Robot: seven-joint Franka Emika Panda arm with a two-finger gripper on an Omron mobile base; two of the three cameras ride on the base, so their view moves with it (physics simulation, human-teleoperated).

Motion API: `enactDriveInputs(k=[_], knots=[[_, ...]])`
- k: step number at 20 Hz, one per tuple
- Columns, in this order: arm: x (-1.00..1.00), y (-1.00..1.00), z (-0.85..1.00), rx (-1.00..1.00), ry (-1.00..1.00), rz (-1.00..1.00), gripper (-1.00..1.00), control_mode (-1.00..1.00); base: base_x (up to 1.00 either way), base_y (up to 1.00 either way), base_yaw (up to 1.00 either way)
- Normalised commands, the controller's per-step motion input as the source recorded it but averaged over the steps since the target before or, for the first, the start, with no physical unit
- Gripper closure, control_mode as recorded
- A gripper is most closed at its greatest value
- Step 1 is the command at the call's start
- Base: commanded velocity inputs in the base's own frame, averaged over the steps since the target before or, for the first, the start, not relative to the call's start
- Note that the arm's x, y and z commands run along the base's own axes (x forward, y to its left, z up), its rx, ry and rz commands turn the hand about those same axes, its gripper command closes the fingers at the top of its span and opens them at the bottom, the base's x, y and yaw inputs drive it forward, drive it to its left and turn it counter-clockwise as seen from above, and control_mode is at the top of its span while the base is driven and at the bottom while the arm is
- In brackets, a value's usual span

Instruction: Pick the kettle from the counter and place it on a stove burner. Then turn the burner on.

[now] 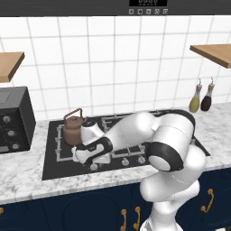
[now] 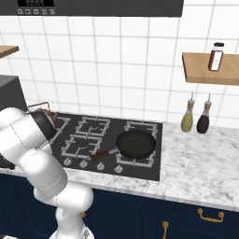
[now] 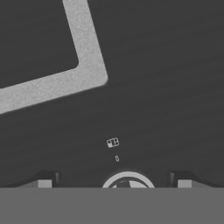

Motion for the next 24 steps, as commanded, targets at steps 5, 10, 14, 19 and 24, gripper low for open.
enactDriveInputs(k=[5,10,14,19,24], knots=[[0.0,0.0,0.0,0.0,0.0,0.0,1.0,-1.0,0.0,0.0,0.0],[-0.05,0.0,0.0,0.0,0.0,0.0,1.0,-1.0,0.0,0.0,0.0],[-0.28,0.0,0.0,0.0,-0.01,0.05,1.0,-1.0,0.0,0.0,0.0],[-0.15,0.0,-0.03,0.0,0.0,0.33,1.0,-1.0,0.0,0.0,0.0],[-0.04,0.0,-0.04,-0.01,0.0,0.53,1.0,-1.0,0.0,0.0,0.0]])
